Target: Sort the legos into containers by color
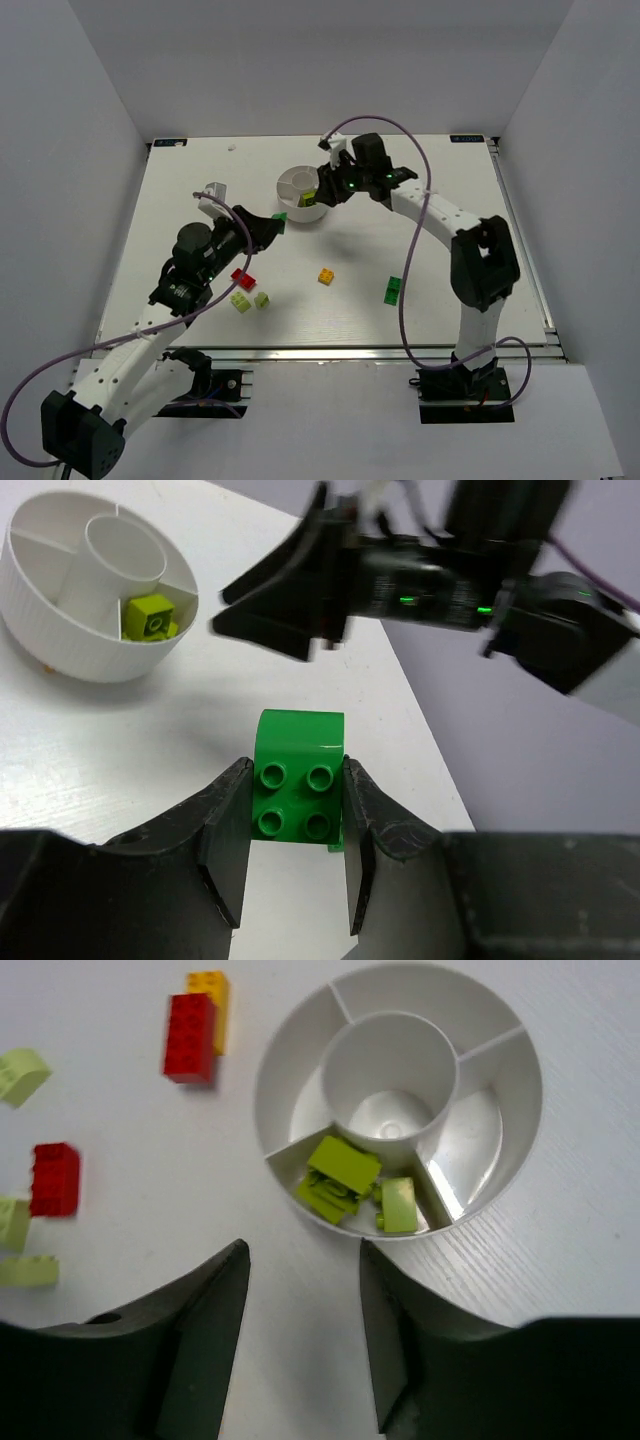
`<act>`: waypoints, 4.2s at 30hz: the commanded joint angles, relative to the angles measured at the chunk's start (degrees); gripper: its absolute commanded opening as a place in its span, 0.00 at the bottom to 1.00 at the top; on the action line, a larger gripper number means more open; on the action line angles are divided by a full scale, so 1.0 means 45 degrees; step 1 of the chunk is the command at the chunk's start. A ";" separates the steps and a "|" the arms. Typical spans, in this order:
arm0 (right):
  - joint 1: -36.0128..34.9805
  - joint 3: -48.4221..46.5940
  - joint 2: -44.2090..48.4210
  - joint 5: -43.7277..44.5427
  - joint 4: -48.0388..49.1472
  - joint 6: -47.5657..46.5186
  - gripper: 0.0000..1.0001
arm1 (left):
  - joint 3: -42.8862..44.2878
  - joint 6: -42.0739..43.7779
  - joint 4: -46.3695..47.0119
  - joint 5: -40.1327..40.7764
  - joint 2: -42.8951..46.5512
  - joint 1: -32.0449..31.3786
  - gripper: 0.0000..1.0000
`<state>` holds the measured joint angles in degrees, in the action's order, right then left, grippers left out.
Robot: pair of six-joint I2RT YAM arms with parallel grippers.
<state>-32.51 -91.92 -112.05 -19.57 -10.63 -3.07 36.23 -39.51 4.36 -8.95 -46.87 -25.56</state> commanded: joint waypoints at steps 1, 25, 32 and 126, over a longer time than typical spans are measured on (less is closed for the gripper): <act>0.0873 0.1337 0.2315 -0.3164 0.0602 -0.2553 0.44 | 0.0776 -0.0945 -0.0732 0.0912 -0.0539 0.0075 0.00; 0.3083 0.5719 0.5798 -0.4966 0.1836 -0.2189 0.00 | 0.5445 -0.5947 0.0182 0.2771 -0.8585 0.1110 0.02; 0.3338 0.5915 0.5876 -0.5123 0.1933 -0.2052 0.00 | 0.6324 -0.5889 0.0359 0.2594 -1.0149 0.1208 0.04; 0.2499 0.8649 0.5466 -0.1803 -0.4687 -1.1700 0.82 | -0.1332 -0.3779 -0.7394 0.6657 0.3287 0.1696 0.88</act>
<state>-20.60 -53.01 -87.42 -28.56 -33.65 -57.01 30.65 -56.45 -27.90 20.56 -32.97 -18.11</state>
